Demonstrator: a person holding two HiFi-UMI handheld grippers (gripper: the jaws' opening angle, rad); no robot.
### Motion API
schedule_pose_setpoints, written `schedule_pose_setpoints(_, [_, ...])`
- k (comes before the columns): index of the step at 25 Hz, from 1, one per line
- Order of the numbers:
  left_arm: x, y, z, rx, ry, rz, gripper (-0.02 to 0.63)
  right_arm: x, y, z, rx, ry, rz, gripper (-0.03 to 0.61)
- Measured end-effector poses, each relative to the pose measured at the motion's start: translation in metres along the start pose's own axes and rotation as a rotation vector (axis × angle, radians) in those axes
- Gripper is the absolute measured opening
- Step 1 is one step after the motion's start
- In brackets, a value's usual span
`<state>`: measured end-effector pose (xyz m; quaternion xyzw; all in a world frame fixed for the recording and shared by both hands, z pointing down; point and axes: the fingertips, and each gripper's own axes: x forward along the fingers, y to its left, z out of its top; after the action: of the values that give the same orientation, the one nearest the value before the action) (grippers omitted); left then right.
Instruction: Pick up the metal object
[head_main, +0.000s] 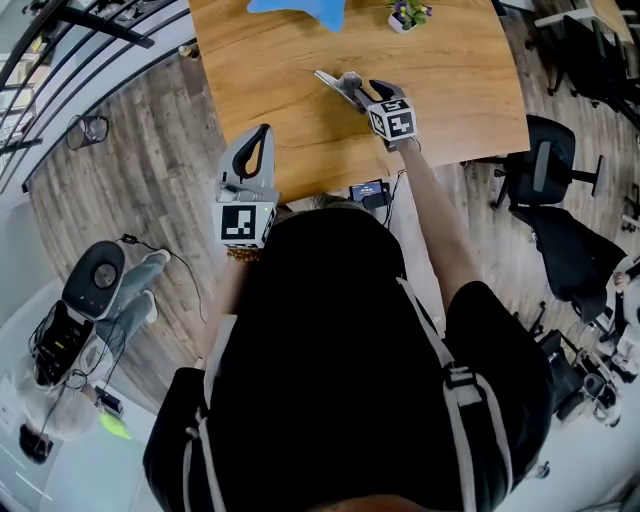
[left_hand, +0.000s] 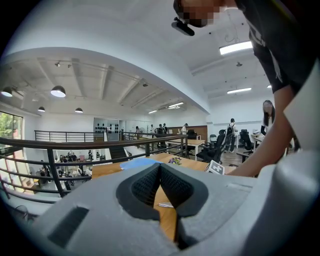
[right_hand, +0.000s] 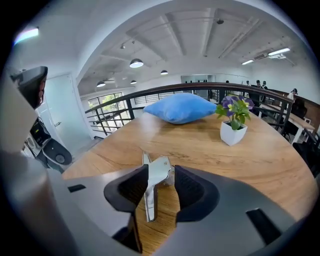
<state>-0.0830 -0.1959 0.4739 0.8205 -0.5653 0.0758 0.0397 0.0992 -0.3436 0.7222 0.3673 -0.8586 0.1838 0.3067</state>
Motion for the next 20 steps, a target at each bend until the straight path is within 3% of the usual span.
schedule_pose_setpoints(7, [-0.006, 0.002, 0.002, -0.001, -0.001, 0.019, 0.003, 0.013, 0.001, -0.006, 0.012, 0.031, 0.015, 0.173])
schedule_pose_setpoints(17, [-0.008, 0.01, 0.003, 0.004, 0.0, 0.029, 0.005, 0.034, -0.009, -0.012, 0.227, 0.047, 0.03, 0.179])
schedule_pose_setpoints(20, [-0.006, 0.012, 0.003, -0.002, 0.004, 0.034, 0.005, 0.041, -0.009, -0.012, 0.217, 0.061, 0.036, 0.177])
